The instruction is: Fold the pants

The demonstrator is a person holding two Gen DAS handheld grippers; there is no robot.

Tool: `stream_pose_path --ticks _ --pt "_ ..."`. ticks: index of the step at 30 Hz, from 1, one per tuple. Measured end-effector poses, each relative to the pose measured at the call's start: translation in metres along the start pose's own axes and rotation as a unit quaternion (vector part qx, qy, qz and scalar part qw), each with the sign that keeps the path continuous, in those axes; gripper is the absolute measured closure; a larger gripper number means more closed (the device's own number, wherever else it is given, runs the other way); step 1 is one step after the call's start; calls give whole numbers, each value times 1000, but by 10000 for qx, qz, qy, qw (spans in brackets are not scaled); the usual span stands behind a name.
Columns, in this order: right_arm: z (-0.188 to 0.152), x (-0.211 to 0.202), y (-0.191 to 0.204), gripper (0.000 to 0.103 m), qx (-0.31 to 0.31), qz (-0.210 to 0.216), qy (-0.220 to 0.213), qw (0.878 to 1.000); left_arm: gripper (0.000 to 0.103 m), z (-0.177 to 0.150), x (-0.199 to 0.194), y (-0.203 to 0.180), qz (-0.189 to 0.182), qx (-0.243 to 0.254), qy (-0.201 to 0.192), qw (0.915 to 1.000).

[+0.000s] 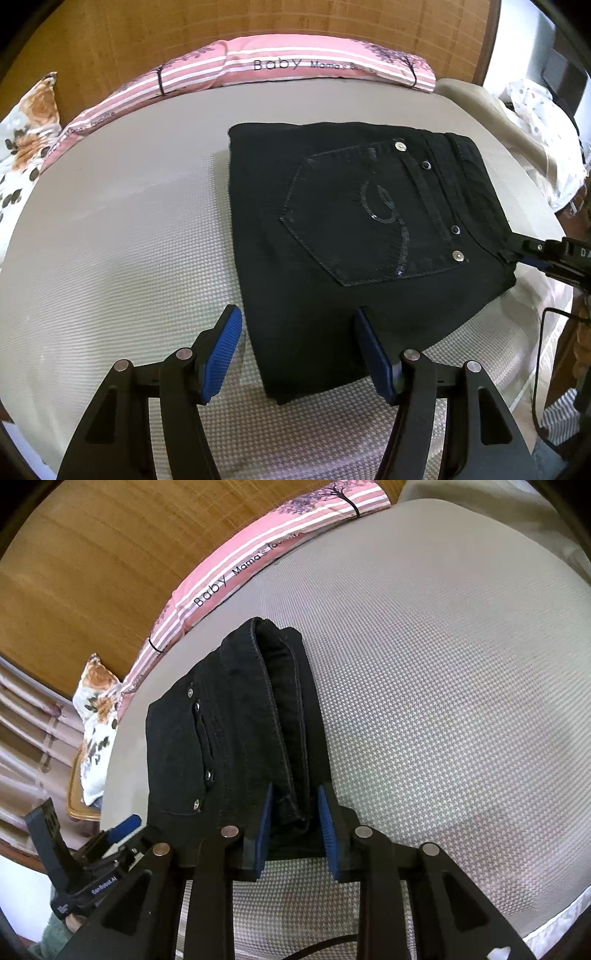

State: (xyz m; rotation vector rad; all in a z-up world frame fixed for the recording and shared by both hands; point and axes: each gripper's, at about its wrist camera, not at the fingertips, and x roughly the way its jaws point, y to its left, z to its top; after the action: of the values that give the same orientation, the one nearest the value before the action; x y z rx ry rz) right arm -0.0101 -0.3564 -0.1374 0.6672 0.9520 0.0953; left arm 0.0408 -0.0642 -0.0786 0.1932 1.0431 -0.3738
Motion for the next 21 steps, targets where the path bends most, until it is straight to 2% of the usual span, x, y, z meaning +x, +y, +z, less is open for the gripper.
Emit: stream_pose_path --ticks 5,11,21 --pt "5 -2 8 72 -278 -253 24 9993 39 5 -2 14 61 -137 -51 9999" --pt "18 -8 4 54 -296 -213 -19 9993 39 18 6 49 -227 -719 44 9971" --pt "40 11 -9 52 -204 121 281 9993 39 29 30 72 -879 -1178 510 9878"
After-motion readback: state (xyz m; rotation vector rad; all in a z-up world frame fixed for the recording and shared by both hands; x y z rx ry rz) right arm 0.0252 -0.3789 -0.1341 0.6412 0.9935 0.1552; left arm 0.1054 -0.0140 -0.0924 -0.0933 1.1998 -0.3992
